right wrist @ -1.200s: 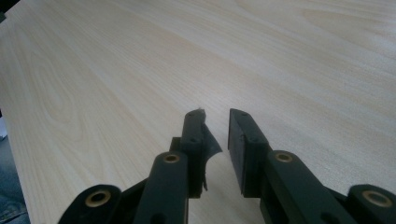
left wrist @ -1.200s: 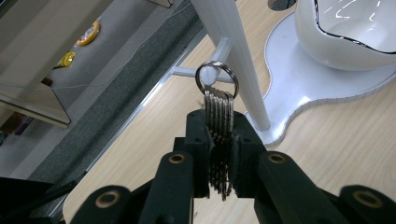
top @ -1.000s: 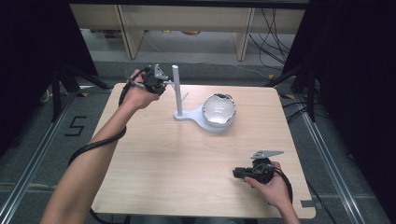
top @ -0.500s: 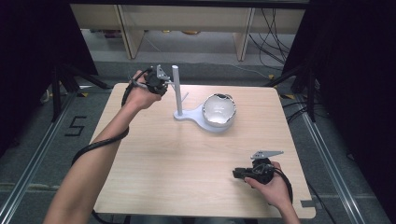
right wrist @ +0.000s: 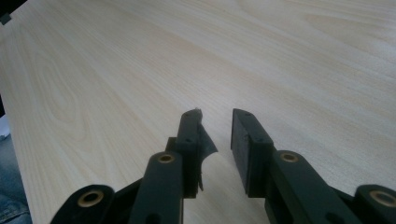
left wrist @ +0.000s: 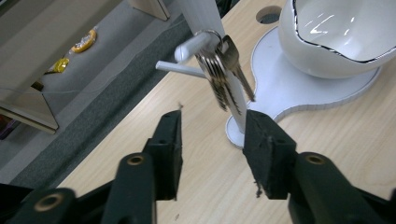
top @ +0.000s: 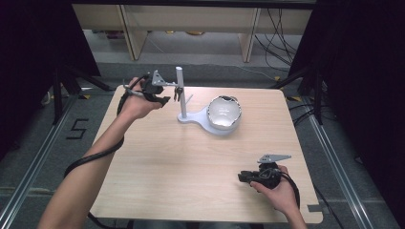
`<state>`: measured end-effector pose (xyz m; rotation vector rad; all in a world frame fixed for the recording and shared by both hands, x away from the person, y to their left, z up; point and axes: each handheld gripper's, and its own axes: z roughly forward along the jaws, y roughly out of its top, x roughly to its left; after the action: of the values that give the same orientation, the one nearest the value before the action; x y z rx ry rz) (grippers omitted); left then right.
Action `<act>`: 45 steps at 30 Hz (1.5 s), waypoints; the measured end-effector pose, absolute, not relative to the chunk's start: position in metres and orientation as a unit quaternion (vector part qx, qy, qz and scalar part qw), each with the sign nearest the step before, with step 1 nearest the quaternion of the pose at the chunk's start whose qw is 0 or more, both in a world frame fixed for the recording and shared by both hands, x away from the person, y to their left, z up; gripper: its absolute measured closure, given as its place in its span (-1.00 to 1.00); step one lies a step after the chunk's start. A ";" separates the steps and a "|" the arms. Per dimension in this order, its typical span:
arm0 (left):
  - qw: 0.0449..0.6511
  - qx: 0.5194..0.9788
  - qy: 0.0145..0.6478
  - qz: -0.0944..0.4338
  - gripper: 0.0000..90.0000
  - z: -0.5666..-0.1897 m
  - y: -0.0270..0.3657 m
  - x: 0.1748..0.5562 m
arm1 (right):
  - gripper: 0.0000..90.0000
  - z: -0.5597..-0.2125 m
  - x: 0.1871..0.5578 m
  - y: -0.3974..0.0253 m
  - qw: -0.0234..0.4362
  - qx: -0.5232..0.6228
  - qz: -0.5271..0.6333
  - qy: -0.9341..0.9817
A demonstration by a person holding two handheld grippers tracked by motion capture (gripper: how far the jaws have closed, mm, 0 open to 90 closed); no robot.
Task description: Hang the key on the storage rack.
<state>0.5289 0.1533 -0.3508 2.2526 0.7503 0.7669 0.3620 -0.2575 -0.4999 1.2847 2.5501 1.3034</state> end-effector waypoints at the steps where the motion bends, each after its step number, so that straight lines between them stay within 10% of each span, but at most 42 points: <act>1: 0.325 0.853 0.287 0.291 0.15 -0.352 0.156 0.526 | 0.63 -0.501 0.361 -0.257 0.005 0.413 0.421 0.808; 45: 0.484 0.685 0.420 0.347 -0.26 -0.524 0.269 0.344 | 0.26 -0.511 0.342 -0.281 0.116 0.427 0.476 0.760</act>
<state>0.3442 0.2685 -0.5243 1.6686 1.0219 0.8444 0.3418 -0.2808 -0.5106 1.2520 2.2262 1.3941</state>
